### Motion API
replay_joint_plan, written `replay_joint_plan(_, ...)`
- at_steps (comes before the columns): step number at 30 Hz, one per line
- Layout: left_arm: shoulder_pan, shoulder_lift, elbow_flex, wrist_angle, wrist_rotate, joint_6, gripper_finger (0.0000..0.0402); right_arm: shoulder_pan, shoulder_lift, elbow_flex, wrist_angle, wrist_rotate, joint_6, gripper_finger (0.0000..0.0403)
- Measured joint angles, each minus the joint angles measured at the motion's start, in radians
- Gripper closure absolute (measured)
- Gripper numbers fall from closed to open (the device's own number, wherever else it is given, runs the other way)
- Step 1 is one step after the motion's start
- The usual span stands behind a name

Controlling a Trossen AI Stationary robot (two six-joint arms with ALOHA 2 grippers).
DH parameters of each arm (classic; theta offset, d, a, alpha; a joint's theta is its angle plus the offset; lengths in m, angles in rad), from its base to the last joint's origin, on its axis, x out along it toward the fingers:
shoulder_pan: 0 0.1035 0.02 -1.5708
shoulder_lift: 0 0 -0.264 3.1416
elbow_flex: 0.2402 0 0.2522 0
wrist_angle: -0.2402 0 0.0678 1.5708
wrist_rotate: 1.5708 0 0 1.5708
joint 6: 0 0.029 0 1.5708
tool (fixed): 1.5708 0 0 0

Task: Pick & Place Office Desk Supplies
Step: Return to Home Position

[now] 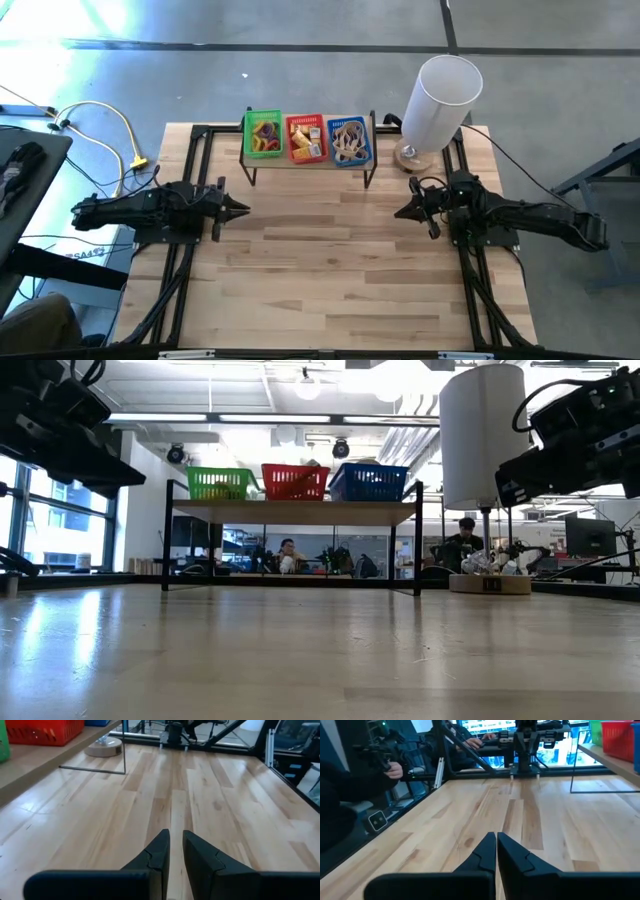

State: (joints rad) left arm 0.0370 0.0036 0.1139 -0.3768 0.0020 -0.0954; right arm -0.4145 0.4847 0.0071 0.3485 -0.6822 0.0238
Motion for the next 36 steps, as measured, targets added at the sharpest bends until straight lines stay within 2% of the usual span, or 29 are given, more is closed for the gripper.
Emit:
replay_joint_plan(12, 0.0, 0.0, -0.001, 0.002, -0.002, -0.039, 0.0356, -0.004, -0.001, -0.001, 0.028, -0.009, 0.058, 0.0401)
replay_joint_plan(15, 0.0, 0.0, -0.001, 0.002, -0.003, -0.061, 0.0356, 0.007, -0.032, -0.001, 0.076, -0.055, 0.101, 0.0401)
replay_joint_plan(17, 0.0, 0.0, -0.001, 0.002, -0.003, -0.07, 0.0356, 0.025, -0.061, -0.001, 0.072, -0.046, 0.103, 0.0401)
replay_joint_plan(20, 0.0, 0.0, -0.001, 0.003, -0.003, -0.087, 0.0356, 0.063, -0.113, -0.001, 0.053, 0.046, 0.108, 0.0401)
replay_joint_plan(24, 0.0, 0.0, -0.001, 0.003, -0.003, -0.104, 0.0356, 0.139, -0.15, -0.001, 0.023, 0.232, 0.107, 0.0401)
replay_joint_plan(32, 0.0, 0.0, -0.001, 0.003, -0.003, -0.115, 0.0356, 0.372, -0.158, -0.001, -0.014, 0.595, 0.106, 0.0401)
replay_joint_plan(36, 0.0, 0.0, -0.001, 0.003, -0.003, -0.115, 0.0356, 0.485, -0.168, -0.001, -0.08, 0.638, 0.054, 0.0401)
